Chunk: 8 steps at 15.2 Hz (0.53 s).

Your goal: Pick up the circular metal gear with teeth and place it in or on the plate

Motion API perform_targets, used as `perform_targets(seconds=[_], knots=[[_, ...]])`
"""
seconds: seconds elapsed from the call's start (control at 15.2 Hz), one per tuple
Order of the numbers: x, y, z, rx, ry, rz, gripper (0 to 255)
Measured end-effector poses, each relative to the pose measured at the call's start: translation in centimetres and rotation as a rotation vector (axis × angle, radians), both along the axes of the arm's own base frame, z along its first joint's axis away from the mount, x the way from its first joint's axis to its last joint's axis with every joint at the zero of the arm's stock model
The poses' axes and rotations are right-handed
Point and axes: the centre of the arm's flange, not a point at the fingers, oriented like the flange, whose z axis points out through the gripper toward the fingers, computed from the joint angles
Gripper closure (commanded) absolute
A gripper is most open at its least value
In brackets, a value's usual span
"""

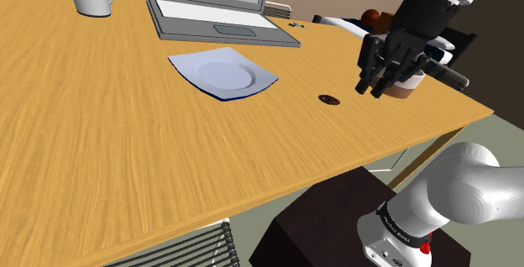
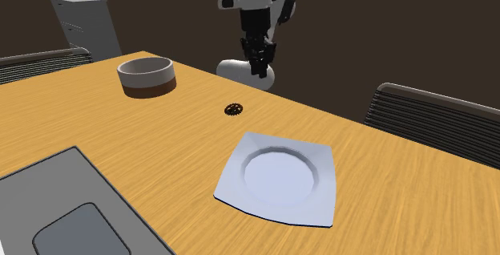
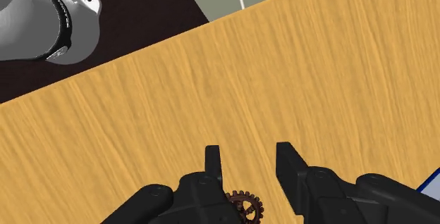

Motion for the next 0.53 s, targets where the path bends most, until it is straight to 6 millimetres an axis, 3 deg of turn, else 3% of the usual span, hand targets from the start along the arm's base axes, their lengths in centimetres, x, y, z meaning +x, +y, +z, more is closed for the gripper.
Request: perform_targets(seconds=[0.2,0.53], knots=[[2.5,-1.1,-1.1,-0.006,0.022,0.026,0],[8.3,-3.6,-4.2,-0.02,0.075,0.089,0]])
